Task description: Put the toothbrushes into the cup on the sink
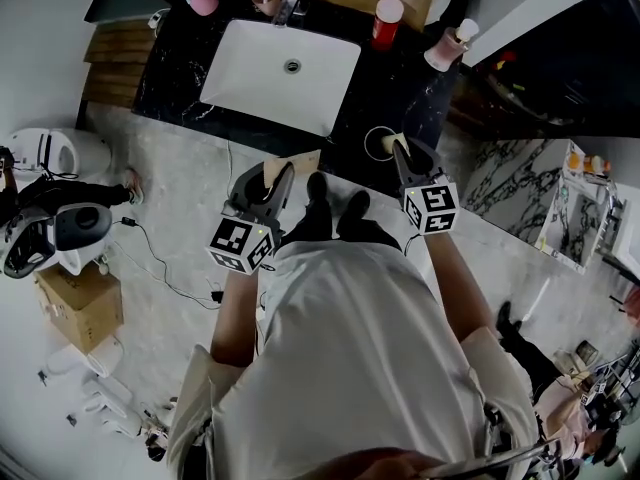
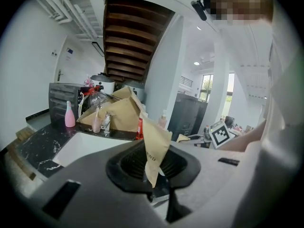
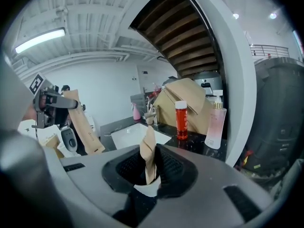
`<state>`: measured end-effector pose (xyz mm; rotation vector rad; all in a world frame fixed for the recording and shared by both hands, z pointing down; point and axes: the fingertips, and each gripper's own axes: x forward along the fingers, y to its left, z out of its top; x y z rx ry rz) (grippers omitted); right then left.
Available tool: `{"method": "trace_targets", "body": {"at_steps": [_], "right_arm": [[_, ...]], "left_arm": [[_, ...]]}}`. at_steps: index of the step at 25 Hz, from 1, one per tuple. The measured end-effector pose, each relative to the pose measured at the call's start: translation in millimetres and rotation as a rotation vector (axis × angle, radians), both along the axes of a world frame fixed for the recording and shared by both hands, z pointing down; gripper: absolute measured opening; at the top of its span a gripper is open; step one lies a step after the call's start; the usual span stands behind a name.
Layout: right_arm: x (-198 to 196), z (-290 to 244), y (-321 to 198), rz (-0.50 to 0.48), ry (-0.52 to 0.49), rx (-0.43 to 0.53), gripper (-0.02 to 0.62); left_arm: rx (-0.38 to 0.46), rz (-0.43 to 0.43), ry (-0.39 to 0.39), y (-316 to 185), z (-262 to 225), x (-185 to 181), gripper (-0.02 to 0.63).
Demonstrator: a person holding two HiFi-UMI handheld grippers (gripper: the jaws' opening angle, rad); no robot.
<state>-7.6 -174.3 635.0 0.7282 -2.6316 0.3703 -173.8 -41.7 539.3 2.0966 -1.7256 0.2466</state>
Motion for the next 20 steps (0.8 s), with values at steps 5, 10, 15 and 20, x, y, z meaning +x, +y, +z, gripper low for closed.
{"method": "trace_targets", "body": {"at_steps": [5,10,15,20], "right_arm": [[-1,3,-1,0.035,-0.011,-0.027,0.143],[3,-2,1,0.059,-0.017,-0.03,0.143],[15,-15,2,0.087,-0.036,-0.024,0.143],[26,-21,6,0.109,-0.043,-0.019,0.129]], "left_arm": [[0.009,-0.002,-0.003,3,-4,-8,0.055],[0.025,0.016,0.003,-2,-8,-9,0.055],[0.055,0.062,0.021,-17,-18,-1,0.055],[0.078,0.133,0.025,-36,-26,14,0.055]]}}
